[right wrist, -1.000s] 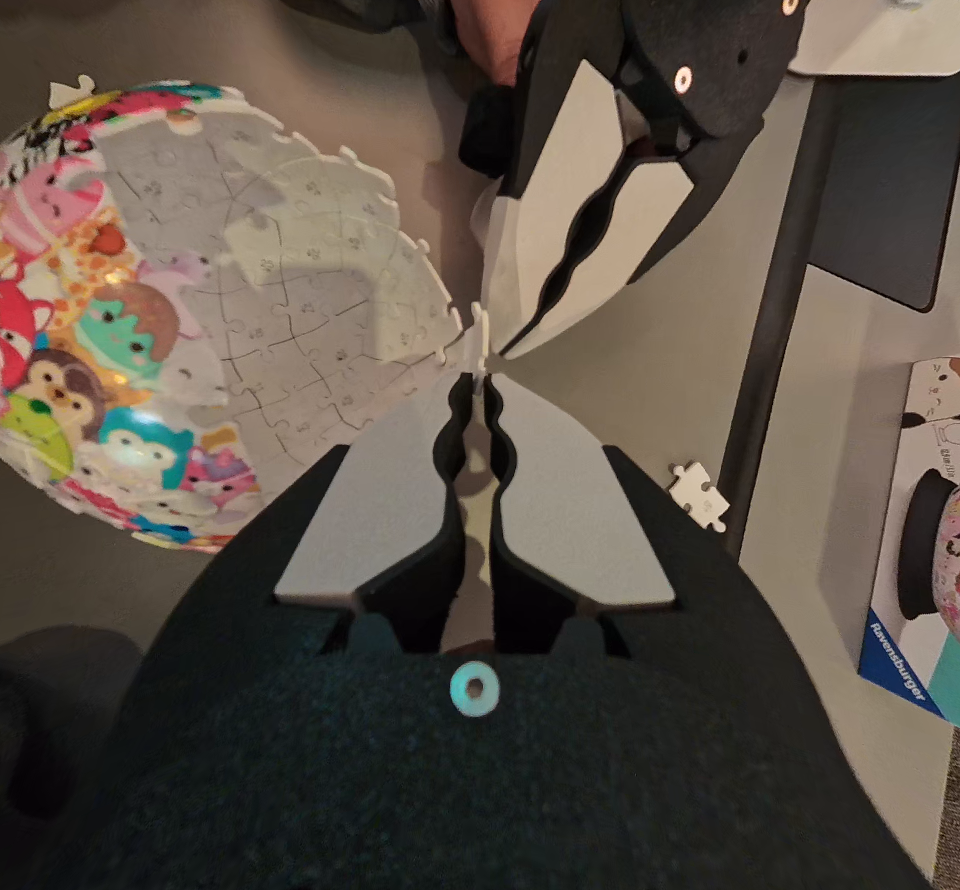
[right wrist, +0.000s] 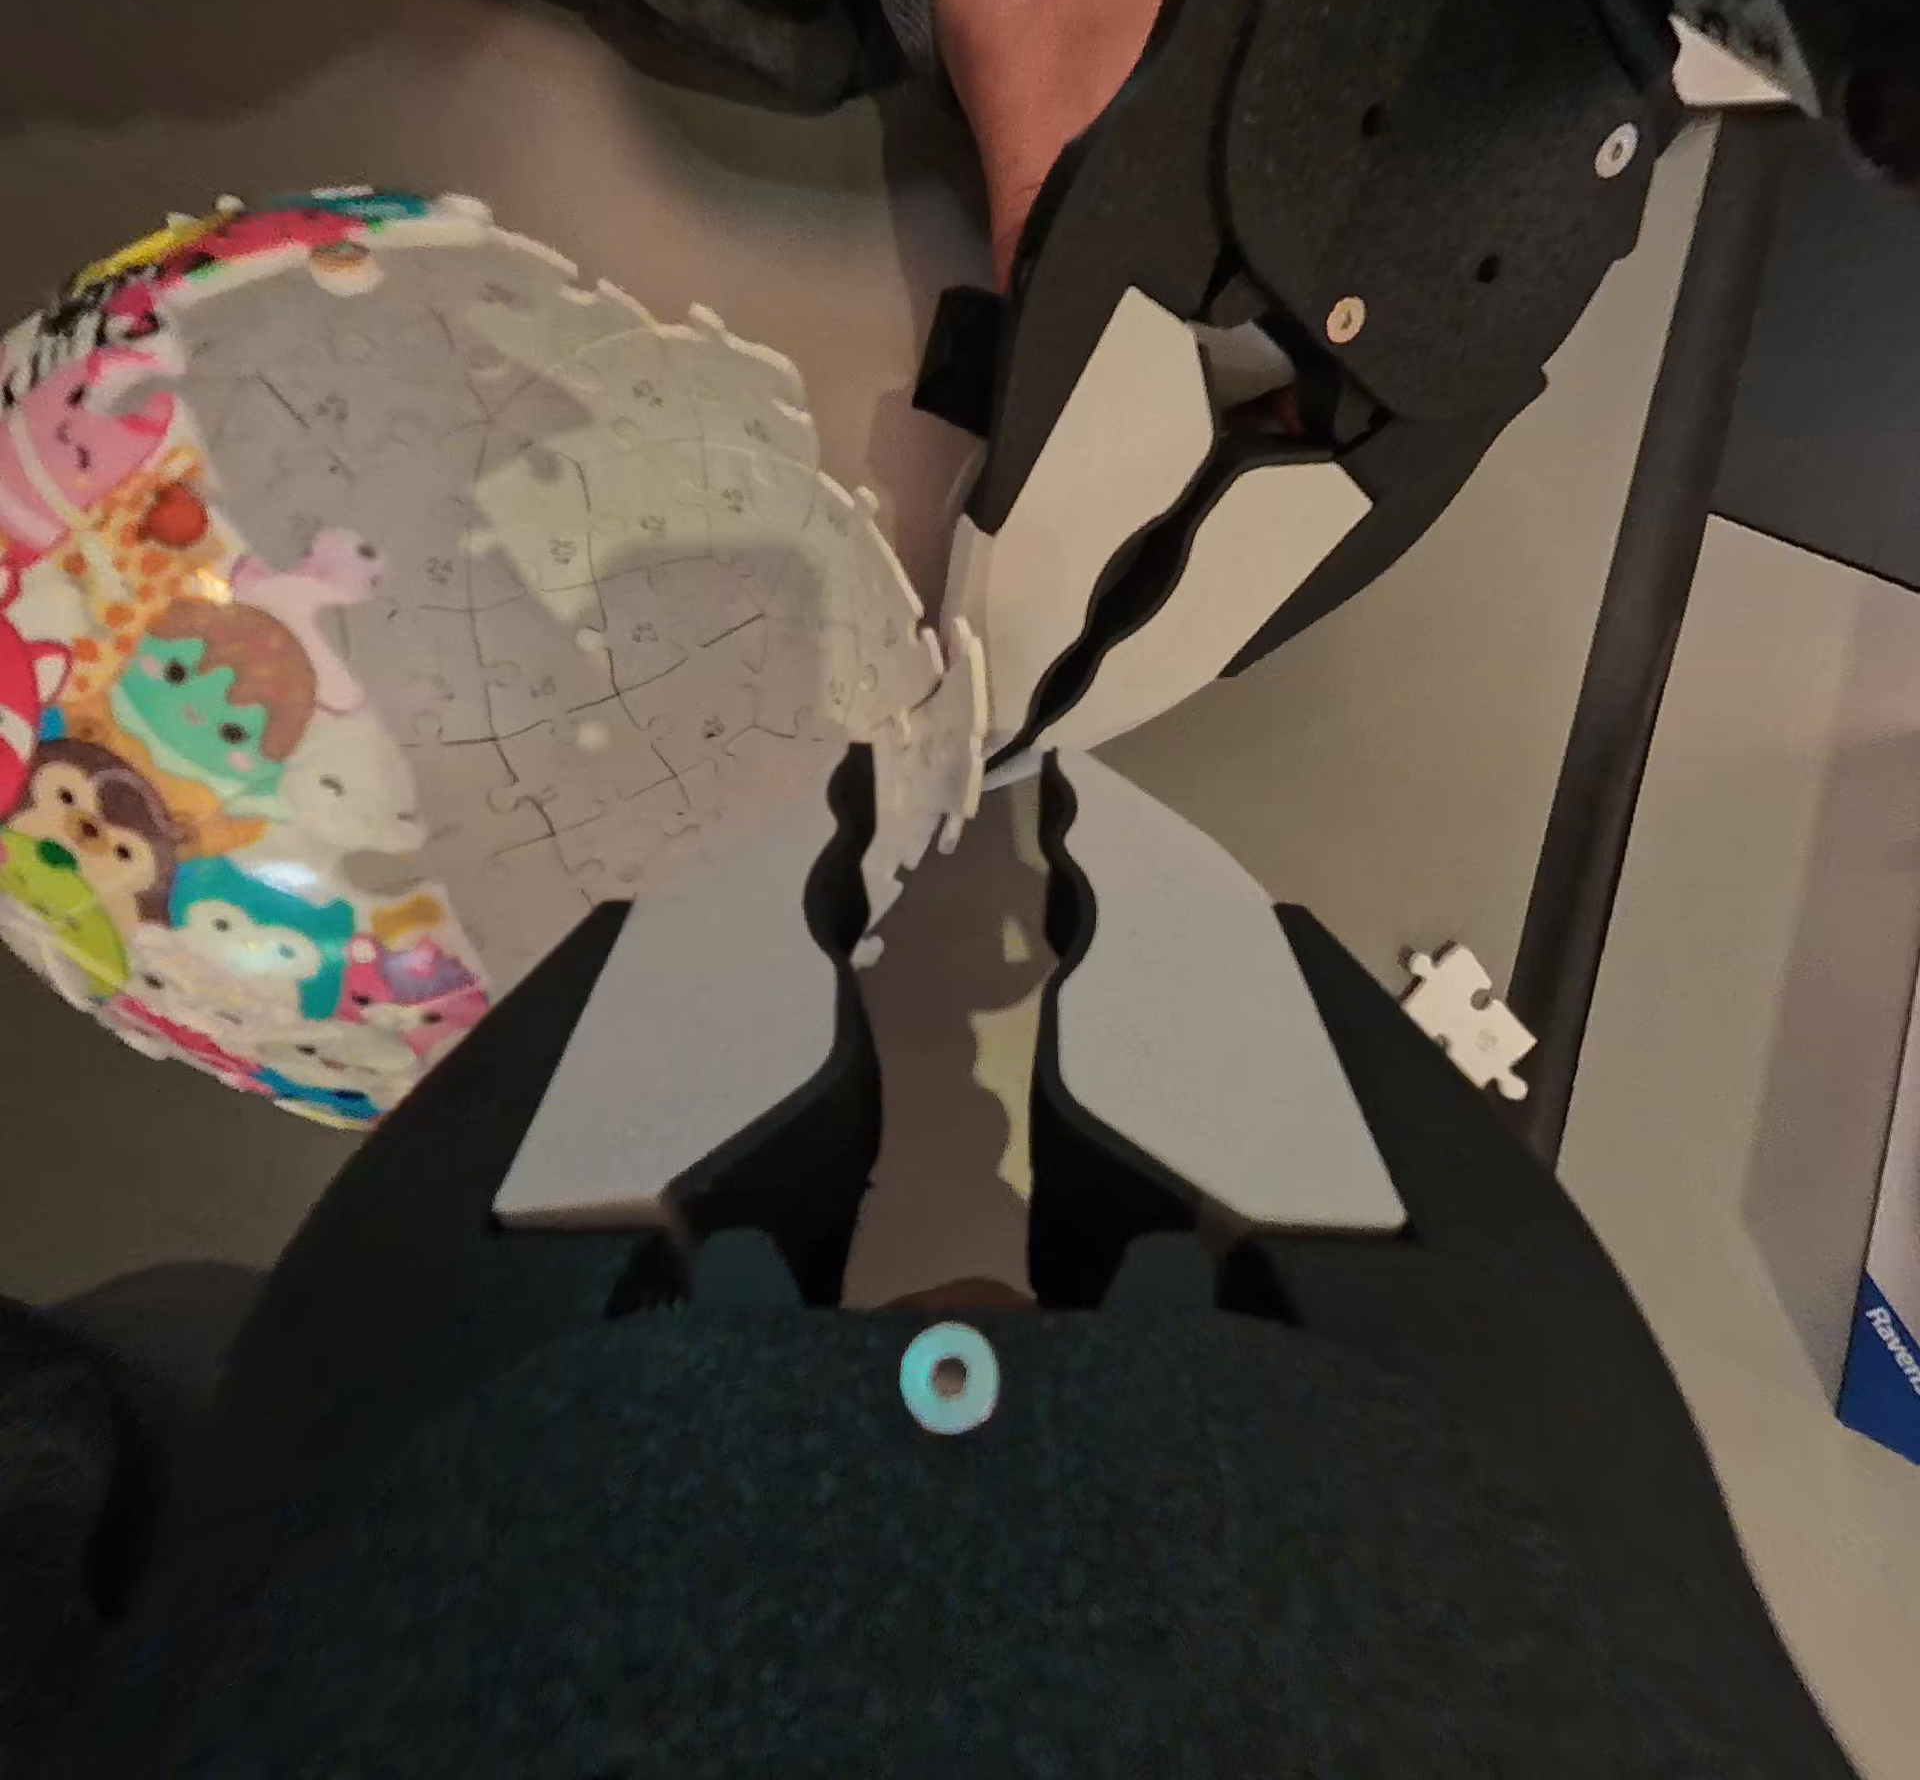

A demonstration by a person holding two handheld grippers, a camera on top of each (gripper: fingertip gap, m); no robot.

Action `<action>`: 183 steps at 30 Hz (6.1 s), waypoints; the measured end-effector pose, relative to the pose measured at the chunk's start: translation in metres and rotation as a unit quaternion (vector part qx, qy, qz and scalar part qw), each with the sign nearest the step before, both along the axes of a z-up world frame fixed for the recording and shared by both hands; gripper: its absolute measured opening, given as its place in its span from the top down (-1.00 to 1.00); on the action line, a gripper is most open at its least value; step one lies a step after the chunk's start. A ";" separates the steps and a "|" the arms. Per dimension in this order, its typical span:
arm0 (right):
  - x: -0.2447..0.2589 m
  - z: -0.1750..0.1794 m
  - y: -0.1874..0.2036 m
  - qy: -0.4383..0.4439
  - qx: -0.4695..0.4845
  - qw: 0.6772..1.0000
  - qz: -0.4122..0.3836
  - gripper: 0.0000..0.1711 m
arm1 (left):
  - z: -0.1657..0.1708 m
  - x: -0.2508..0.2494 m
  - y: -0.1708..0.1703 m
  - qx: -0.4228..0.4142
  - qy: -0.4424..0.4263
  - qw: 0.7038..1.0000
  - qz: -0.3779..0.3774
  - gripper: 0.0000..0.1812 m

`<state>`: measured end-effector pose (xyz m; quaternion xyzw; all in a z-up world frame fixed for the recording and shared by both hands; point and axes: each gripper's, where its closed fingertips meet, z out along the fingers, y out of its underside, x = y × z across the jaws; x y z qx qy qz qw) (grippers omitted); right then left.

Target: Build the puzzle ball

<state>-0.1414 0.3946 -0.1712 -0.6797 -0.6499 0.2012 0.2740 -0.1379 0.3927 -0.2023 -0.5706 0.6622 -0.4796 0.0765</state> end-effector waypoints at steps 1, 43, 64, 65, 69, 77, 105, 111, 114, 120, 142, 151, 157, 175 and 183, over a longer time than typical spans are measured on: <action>-0.001 -0.001 0.000 -0.002 -0.004 1.000 0.001 0.62 | -0.001 -0.001 -0.001 0.000 0.002 1.000 -0.001 1.00; -0.014 -0.015 0.016 -0.149 0.046 0.986 0.053 0.38 | -0.006 -0.002 -0.004 0.019 0.014 1.000 -0.009 1.00; -0.020 -0.005 0.024 -0.107 0.048 0.992 0.033 0.35 | 0.009 -0.010 0.003 -0.010 -0.029 1.000 -0.004 1.00; -0.020 -0.005 0.024 -0.109 0.047 0.992 0.032 0.35 | 0.009 -0.010 0.002 -0.010 -0.030 0.999 -0.007 1.00; -0.019 -0.004 0.024 -0.110 0.048 0.992 0.032 0.35 | 0.008 -0.009 0.002 -0.001 -0.030 1.000 -0.005 1.00; -0.016 0.000 0.025 -0.108 0.053 0.992 0.028 0.36 | 0.012 -0.006 0.004 -0.013 -0.038 0.999 -0.001 1.00; -0.016 -0.003 0.026 -0.111 0.046 0.993 0.020 0.33 | 0.011 -0.005 0.000 0.001 -0.039 0.999 -0.007 1.00; -0.016 -0.003 0.023 -0.114 0.050 0.992 0.029 0.34 | 0.011 -0.004 0.002 -0.001 -0.038 0.999 -0.003 1.00; -0.018 -0.004 0.021 -0.111 0.048 0.992 0.034 0.27 | 0.010 -0.008 0.004 -0.003 -0.035 0.999 0.002 1.00; -0.020 -0.016 0.019 -0.125 0.047 0.990 0.038 0.17 | 0.010 -0.013 0.000 -0.009 -0.031 0.999 -0.008 1.00; -0.024 -0.020 0.022 -0.161 0.071 0.984 0.035 0.20 | -0.010 -0.022 -0.009 -0.005 0.040 0.999 -0.035 1.00; -0.025 -0.020 0.021 -0.158 0.070 0.984 0.037 0.20 | -0.010 -0.022 -0.009 -0.005 0.040 0.999 -0.037 1.00; -0.031 -0.015 0.016 -0.133 0.055 0.989 0.044 0.18 | -0.005 -0.022 -0.008 -0.007 0.022 0.999 -0.034 1.00; -0.039 -0.010 0.021 -0.115 0.079 0.989 0.042 0.19 | 0.008 -0.040 -0.014 -0.025 -0.016 0.999 -0.025 1.00; -0.040 -0.010 0.023 -0.112 0.077 0.990 0.035 0.18 | 0.005 -0.040 -0.014 -0.025 -0.008 0.999 -0.026 1.00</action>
